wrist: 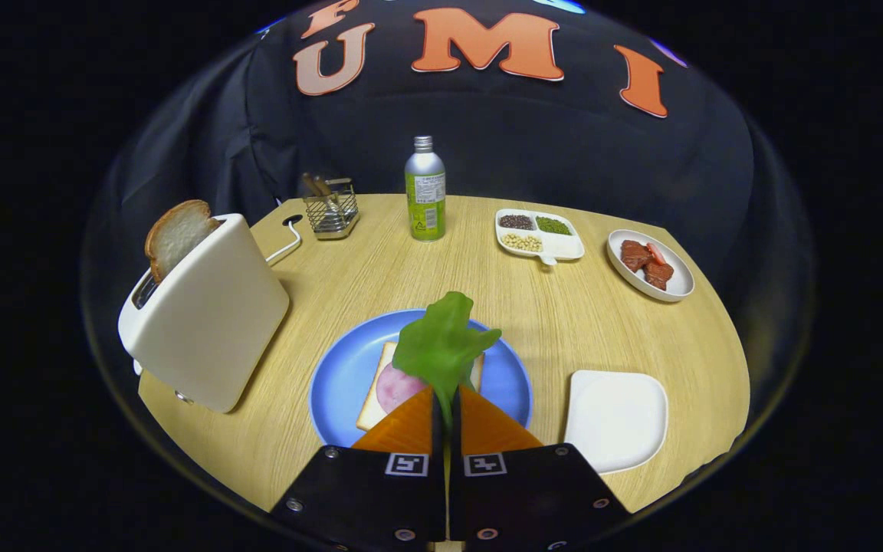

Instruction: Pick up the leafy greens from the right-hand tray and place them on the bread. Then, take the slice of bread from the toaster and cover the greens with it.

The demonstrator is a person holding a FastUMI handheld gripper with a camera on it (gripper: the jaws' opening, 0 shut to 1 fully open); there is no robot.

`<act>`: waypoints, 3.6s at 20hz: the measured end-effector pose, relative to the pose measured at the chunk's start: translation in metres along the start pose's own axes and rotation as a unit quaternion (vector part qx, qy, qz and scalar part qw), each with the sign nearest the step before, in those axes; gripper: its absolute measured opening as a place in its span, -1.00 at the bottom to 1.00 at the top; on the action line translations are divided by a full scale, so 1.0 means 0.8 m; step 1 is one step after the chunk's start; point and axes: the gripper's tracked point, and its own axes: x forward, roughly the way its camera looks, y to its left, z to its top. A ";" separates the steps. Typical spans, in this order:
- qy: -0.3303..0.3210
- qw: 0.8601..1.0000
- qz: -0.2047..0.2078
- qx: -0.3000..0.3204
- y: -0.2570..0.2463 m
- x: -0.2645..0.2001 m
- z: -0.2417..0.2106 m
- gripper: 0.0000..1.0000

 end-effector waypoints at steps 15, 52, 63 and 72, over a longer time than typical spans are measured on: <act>0.011 1.000 -0.021 -0.011 0.011 0.022 -0.010 -0.09; -0.138 0.990 -0.011 -0.028 0.263 -0.066 0.221 0.96; -0.094 0.995 0.006 -0.022 0.314 -0.027 0.181 0.24; -0.087 0.995 0.014 -0.041 0.324 -0.026 0.179 -0.87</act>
